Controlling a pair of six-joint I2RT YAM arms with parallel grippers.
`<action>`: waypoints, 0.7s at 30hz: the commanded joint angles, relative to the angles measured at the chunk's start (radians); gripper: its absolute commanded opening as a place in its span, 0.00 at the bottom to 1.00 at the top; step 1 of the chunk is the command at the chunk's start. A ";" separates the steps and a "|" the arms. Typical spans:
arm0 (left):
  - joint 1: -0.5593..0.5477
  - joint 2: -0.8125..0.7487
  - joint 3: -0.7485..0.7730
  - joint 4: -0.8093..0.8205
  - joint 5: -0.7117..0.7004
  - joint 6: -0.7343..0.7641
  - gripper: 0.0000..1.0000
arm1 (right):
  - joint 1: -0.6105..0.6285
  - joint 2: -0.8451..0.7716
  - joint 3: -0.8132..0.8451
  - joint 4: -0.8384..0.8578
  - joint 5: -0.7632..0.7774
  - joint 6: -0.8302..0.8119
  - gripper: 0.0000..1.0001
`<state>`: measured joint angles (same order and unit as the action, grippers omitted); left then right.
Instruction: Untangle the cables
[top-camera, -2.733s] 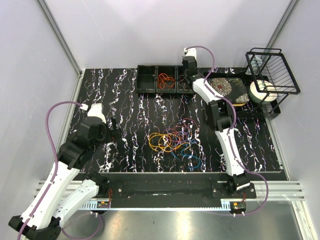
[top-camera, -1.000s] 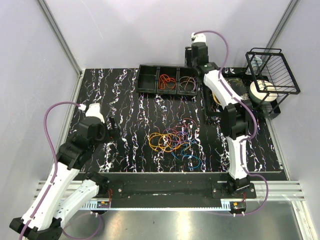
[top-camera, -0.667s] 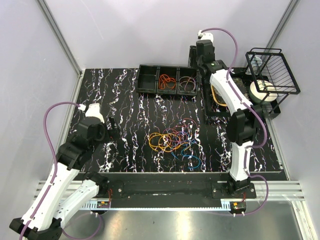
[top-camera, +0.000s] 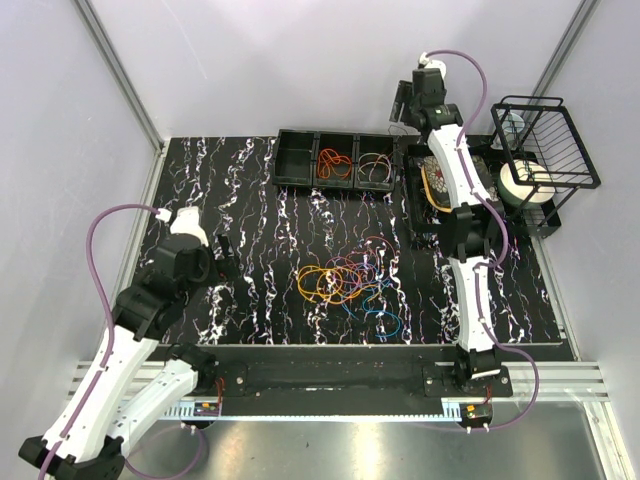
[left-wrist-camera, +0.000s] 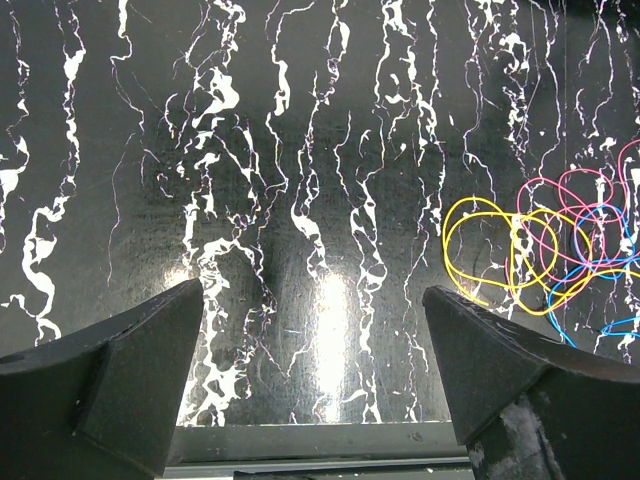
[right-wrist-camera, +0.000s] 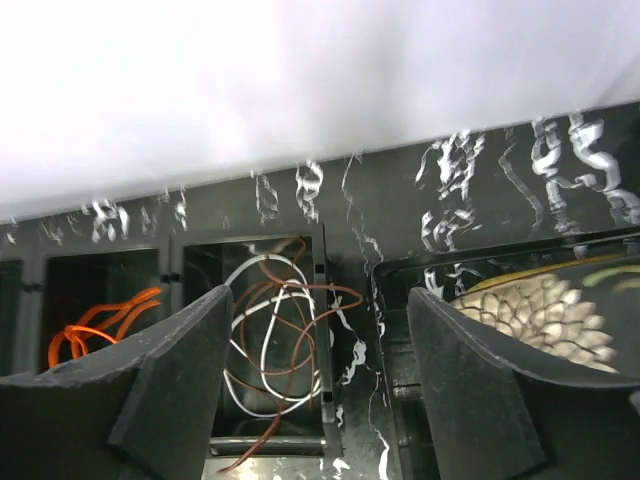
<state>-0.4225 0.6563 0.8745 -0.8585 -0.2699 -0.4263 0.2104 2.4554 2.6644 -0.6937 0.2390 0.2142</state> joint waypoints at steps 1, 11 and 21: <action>0.005 0.014 -0.002 0.050 -0.008 0.001 0.95 | -0.016 0.042 0.036 0.022 -0.125 -0.030 0.80; 0.011 0.048 -0.002 0.049 -0.009 -0.002 0.95 | -0.019 0.126 0.051 0.108 -0.195 -0.064 0.76; 0.021 0.049 -0.002 0.049 -0.003 0.000 0.95 | -0.017 0.129 0.025 0.137 -0.236 -0.027 0.36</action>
<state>-0.4099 0.7090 0.8745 -0.8585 -0.2695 -0.4263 0.1875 2.5885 2.6667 -0.6094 0.0410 0.1722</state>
